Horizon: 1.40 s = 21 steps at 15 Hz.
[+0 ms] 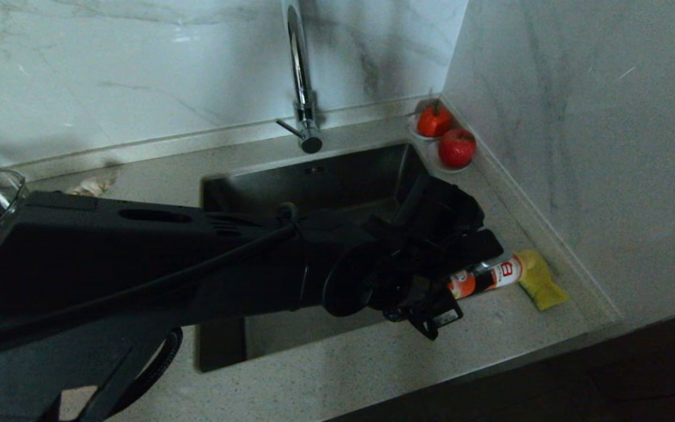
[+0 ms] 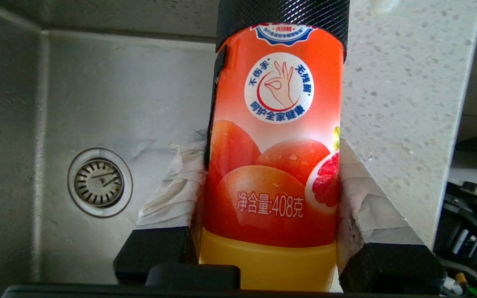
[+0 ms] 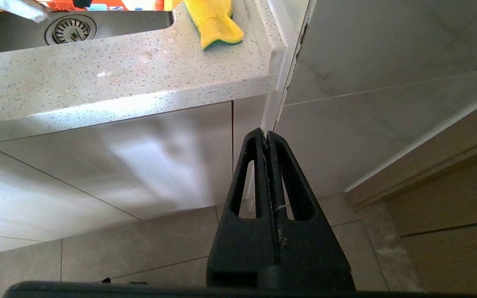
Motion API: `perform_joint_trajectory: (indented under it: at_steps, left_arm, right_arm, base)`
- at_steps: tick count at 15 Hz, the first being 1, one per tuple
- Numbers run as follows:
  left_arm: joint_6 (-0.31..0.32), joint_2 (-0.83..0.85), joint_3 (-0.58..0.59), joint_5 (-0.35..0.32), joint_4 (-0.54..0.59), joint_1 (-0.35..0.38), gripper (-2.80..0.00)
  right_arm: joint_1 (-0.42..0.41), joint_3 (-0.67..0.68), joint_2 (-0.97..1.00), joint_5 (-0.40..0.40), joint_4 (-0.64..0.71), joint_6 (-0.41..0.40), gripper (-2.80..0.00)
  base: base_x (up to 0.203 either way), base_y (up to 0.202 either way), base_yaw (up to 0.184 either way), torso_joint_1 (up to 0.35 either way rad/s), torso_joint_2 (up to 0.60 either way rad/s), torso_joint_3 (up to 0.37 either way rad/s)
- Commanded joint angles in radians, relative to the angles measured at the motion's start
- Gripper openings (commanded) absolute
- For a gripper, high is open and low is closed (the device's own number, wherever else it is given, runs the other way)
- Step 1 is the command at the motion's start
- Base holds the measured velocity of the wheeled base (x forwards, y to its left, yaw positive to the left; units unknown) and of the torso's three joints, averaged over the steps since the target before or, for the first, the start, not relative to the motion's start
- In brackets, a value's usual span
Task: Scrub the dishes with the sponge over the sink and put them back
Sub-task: Squeeze it onto the sponge
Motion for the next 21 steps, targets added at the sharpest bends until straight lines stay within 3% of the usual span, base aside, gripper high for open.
perform_joint_trajectory:
  at_steps: [1, 16, 21]
  left_arm:
    - [0.001, -0.018, 0.009, 0.001, 0.003, -0.001, -2.8]
    - [-0.009, 0.008, 0.065, 0.001, -0.043, -0.033, -2.8]
    - [-0.024, 0.0, 0.05, 0.0, -0.115, -0.032, -2.8]
  right_arm:
    - [0.0, 0.0, 0.0, 0.0, 0.0, 0.001, -2.8]
    - [0.0, 0.0, 0.0, 0.0, 0.0, 0.0, -2.8]
    - [0.0, 0.0, 0.0, 0.001, 0.0, 0.001, -2.8]
  base:
    - [0.0, 0.0, 0.0, 0.0, 0.0, 0.0]
    - [0.0, 0.0, 0.0, 0.0, 0.0, 0.0]
    - [0.0, 0.0, 0.0, 0.0, 0.0, 0.0]
